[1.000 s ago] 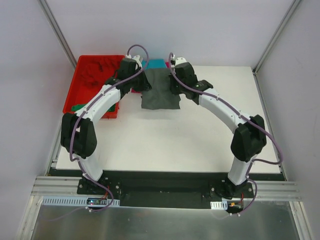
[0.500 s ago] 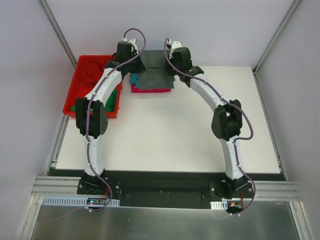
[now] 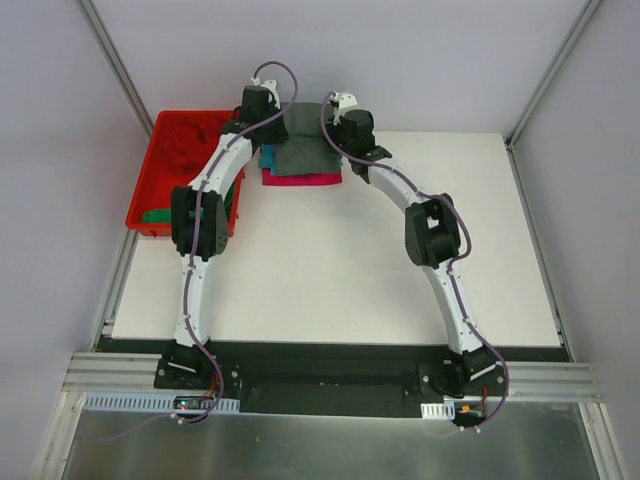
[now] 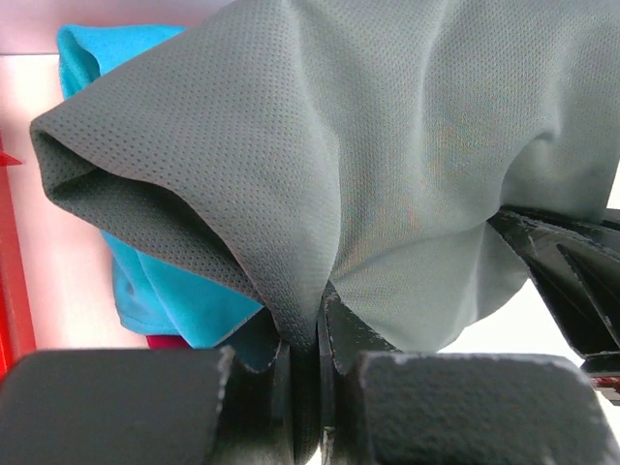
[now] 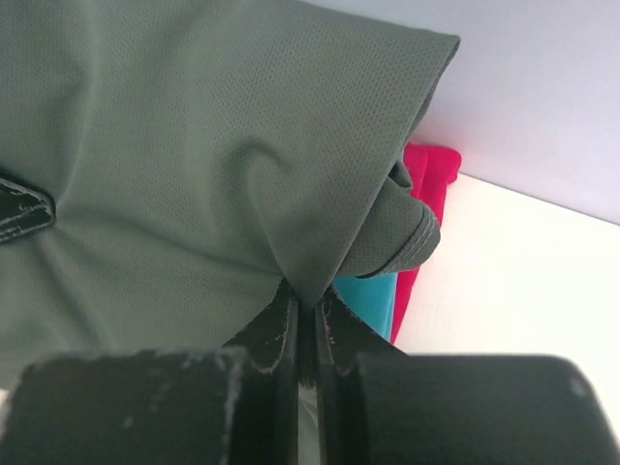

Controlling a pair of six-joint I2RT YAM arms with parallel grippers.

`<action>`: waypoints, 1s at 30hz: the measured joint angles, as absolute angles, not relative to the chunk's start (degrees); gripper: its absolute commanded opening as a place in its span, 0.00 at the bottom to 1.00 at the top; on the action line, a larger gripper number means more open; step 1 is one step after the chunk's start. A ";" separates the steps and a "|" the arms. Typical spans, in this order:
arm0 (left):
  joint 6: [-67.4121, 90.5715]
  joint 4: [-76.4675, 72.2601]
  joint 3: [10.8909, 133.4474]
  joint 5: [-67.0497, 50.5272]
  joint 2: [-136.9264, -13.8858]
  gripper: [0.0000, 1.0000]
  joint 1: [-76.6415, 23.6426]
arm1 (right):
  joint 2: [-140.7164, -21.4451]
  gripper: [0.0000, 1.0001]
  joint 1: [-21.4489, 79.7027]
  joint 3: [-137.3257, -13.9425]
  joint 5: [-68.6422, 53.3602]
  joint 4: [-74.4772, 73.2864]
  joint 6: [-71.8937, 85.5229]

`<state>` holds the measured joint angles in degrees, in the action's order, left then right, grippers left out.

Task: Fold and stack the t-shirts
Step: Put the neatly folded tshirt into the corner of the board with both arms

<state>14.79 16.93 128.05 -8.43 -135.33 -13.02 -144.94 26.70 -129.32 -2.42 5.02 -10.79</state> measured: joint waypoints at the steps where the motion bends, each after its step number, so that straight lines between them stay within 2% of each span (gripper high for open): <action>1: 14.20 16.95 128.38 -8.08 -135.90 0.00 -13.02 | -145.71 0.04 26.72 -129.32 -2.33 6.46 -10.81; 9: 11.70 16.29 130.04 -5.06 -138.67 0.00 -13.02 | -149.97 0.07 26.83 -132.42 -0.86 11.44 -10.70; 13: 10.72 15.46 130.06 -3.84 -138.78 0.04 -13.02 | -150.02 0.08 26.98 -132.44 -0.16 13.96 -10.13; 24: 9.30 13.96 131.22 -1.80 -140.57 0.09 -13.02 | -152.42 0.18 27.05 -133.82 0.73 17.61 -7.64; 25: 9.28 13.98 131.22 -1.56 -140.70 0.11 -12.99 | -152.66 0.23 27.03 -133.82 0.71 17.72 -7.40; 27: 9.21 13.98 131.37 -1.21 -141.03 0.26 -12.99 | -153.21 0.36 27.05 -133.82 0.89 17.80 -6.85; 29: 8.73 13.98 131.52 -0.58 -141.34 0.33 -12.91 | -153.47 0.66 26.98 -133.84 1.85 17.78 -6.81; 30: 8.51 14.04 131.52 -0.03 -141.34 0.41 -12.75 | -153.51 0.77 26.94 -133.84 2.70 17.74 -6.98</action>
<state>8.51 14.04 131.52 -0.03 -141.34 -12.75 -153.51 26.94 -133.84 2.70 17.74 -6.98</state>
